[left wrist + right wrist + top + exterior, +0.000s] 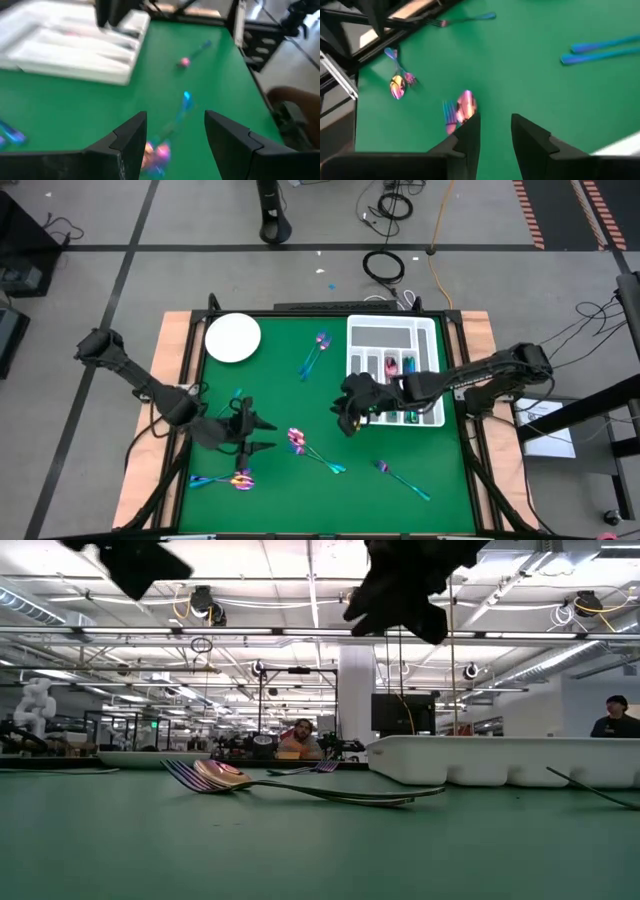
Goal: Sort silverware
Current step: Put the blue spoon into the white cutlery tray
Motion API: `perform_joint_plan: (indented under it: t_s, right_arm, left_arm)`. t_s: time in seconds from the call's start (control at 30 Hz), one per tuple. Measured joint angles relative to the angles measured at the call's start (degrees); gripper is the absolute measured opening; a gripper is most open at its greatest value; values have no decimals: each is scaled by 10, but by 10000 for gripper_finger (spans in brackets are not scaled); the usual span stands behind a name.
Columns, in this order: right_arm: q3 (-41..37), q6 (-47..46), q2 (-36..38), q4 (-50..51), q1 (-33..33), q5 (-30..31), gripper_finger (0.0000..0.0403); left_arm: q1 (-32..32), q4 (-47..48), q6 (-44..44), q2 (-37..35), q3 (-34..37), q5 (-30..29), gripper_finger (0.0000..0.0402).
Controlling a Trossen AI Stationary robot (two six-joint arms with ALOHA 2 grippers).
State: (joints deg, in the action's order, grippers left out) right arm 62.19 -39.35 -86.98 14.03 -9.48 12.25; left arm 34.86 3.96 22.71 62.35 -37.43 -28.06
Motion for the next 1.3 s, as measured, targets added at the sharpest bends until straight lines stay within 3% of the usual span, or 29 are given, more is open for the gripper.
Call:
perform_joint_plan:
  t_s: [0.2, 0.47, 0.73, 0.93, 1.3]
  right_arm:
    - [0, 43, -6, -47, -46, 89, 98]
    - [0, 66, -40, -61, -78, 103, 98]
    - [0, 75, -61, -59, -80, 84, 98]
    - [0, 73, -61, -61, -80, 84, 98]
    - [0, 71, -61, -61, -80, 84, 98]
  left_arm:
    - [65, 70, 157, 15, 2, -38, 200]
    - [118, 117, 339, 53, -3, -5, 200]
    - [138, 116, 337, 116, -77, 49, 200]
    - [153, 167, 342, 164, -112, 98, 200]
    - [174, 196, 461, 218, -117, 200, 200]
